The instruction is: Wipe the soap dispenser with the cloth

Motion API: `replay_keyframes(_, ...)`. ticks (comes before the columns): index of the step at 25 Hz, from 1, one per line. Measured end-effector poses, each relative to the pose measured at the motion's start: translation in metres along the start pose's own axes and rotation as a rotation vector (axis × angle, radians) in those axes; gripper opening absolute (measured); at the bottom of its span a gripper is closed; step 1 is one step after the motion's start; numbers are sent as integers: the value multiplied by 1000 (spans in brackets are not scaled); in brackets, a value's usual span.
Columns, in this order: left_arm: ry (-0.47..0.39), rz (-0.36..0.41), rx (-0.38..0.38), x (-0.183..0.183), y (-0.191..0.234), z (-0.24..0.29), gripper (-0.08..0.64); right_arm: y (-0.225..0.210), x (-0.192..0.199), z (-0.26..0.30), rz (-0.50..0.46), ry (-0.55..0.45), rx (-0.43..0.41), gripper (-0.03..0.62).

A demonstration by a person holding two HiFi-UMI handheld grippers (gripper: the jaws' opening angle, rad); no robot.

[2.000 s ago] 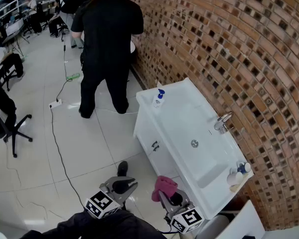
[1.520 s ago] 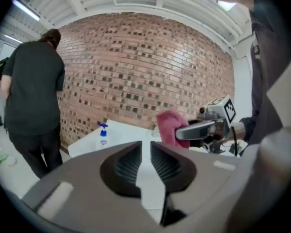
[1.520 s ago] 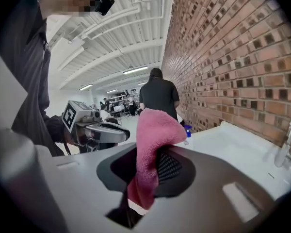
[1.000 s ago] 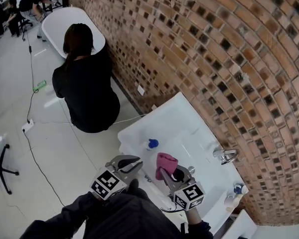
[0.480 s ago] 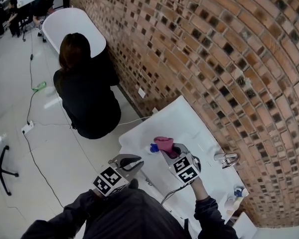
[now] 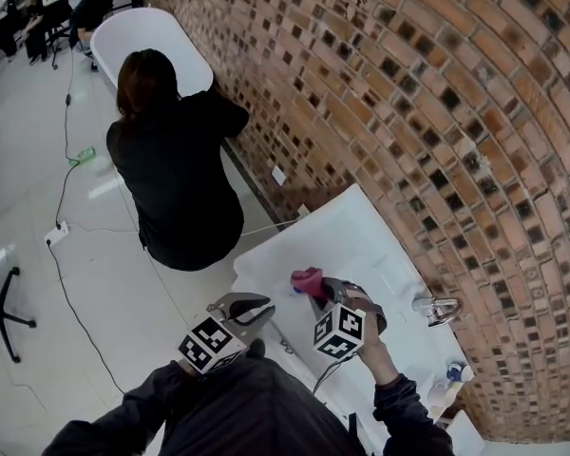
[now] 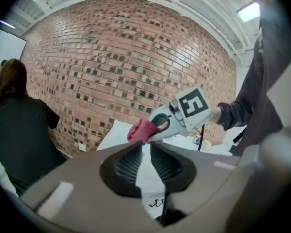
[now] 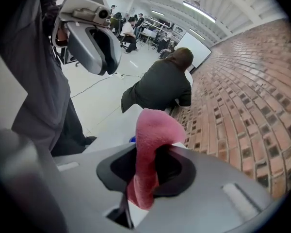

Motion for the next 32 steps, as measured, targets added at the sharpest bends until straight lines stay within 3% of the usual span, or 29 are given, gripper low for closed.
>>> replay_keyframes(6,13,2,6,2,3,2,32,10,-3,2,-58,9,19,77)
replay_keyframes(9,17,16,9,0,5,4,32,11,-7,-4,-30,-27,45,77)
replay_keyframes(11,21,44,10,-1,9,8,32,6,-4,-11,45,-74,74,77)
replay_keyframes(15,23,148,46,-14,14,22,41,3,13,-30,308,-236,118,77)
replay_keyframes(18,16,248,106,-35,12,38,44,21,27,-28,405,-330,125,77)
replay_keyframes(21,48,340,199,-45,7,67,44,45,29,-13,388,-363,123,77)
replay_keyframes(25,134,402,295,-34,2,106,31,66,21,17,237,-290,165,77)
replay_keyframes(28,181,414,307,-23,3,116,0,72,14,34,193,-265,173,77)
replay_keyframes(32,217,396,291,-12,8,121,1,69,13,57,204,-232,195,77)
Point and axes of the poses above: the fingertips, and each gripper's own axes: z forward along the fingers, y to its left, x out of its underside, the point moved 3 cm from there along -z, backward along the fingers, and after that the axes turned 10 degrees about -x, right-handed, at the moved point
